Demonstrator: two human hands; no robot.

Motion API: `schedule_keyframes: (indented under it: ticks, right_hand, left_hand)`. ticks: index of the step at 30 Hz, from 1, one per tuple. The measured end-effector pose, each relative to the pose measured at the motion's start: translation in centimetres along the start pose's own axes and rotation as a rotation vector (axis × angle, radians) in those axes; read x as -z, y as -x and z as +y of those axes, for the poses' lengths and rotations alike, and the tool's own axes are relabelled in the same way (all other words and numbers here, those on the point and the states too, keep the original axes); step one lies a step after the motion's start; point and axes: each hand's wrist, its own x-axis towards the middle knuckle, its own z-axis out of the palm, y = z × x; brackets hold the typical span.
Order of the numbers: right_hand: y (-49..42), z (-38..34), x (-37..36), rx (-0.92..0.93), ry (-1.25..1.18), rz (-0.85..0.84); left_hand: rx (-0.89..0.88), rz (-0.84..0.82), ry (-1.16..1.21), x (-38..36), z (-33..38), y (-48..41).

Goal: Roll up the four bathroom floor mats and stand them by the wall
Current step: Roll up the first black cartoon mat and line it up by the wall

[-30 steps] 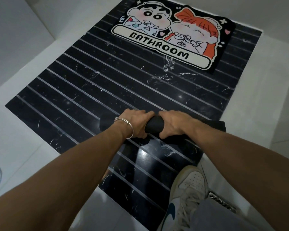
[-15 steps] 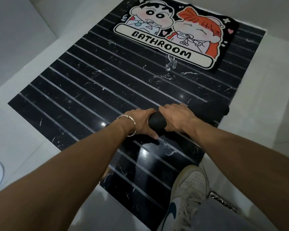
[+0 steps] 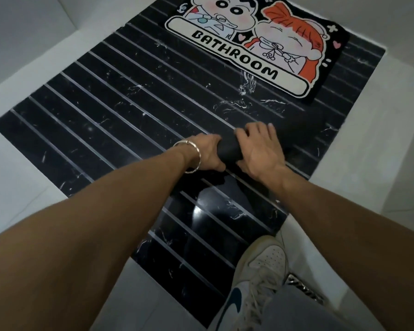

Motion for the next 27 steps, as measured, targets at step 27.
schedule_keyframes:
  ticks: [27]
  right_hand:
    - [-18.3,-21.6,8.3,0.062,-1.005,-0.264]
  left_hand:
    - [0.569,0.536,1.177,14.1,-20.0,0.3]
